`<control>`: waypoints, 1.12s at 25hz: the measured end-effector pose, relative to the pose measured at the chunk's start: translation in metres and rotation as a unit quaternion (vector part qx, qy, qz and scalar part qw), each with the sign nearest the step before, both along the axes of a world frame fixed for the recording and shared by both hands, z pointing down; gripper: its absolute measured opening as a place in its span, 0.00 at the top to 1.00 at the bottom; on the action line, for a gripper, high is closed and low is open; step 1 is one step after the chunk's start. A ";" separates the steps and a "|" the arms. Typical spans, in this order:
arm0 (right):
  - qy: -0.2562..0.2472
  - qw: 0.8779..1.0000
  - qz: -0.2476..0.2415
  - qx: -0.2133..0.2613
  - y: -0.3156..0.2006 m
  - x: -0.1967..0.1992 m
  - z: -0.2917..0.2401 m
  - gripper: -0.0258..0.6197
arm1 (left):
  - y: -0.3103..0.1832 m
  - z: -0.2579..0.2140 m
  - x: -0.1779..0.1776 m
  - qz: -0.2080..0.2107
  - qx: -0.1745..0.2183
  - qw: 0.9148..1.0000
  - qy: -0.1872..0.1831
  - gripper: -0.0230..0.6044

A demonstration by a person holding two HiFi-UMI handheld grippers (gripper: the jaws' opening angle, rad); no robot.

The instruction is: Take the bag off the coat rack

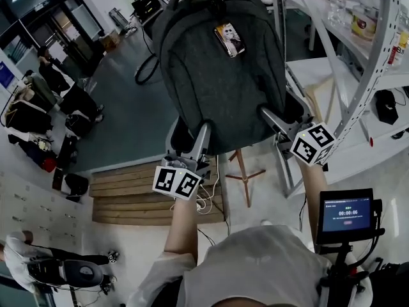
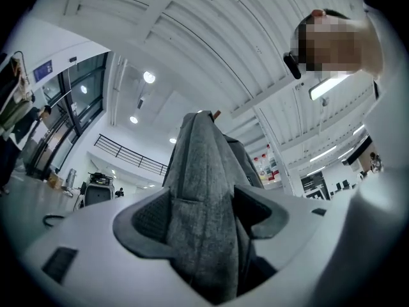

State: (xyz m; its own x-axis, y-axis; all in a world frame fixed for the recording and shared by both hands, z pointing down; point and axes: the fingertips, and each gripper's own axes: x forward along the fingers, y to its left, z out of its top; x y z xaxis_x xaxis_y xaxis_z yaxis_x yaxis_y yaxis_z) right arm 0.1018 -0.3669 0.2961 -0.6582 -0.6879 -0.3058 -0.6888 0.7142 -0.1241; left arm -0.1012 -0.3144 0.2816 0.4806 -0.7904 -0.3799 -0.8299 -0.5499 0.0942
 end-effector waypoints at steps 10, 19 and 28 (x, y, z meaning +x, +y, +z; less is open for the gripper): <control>-0.037 0.999 0.009 -0.001 -0.003 -0.001 0.005 0.50 | -0.008 0.004 -0.006 -0.024 0.011 1.000 0.013 0.59; -0.071 0.997 0.012 0.001 0.007 0.001 -0.006 0.58 | -0.002 -0.005 0.000 -0.032 0.025 0.998 0.037 0.73; -0.088 0.996 0.007 0.022 0.026 -0.001 -0.028 0.60 | 0.016 -0.027 0.001 -0.036 0.058 0.997 0.037 0.77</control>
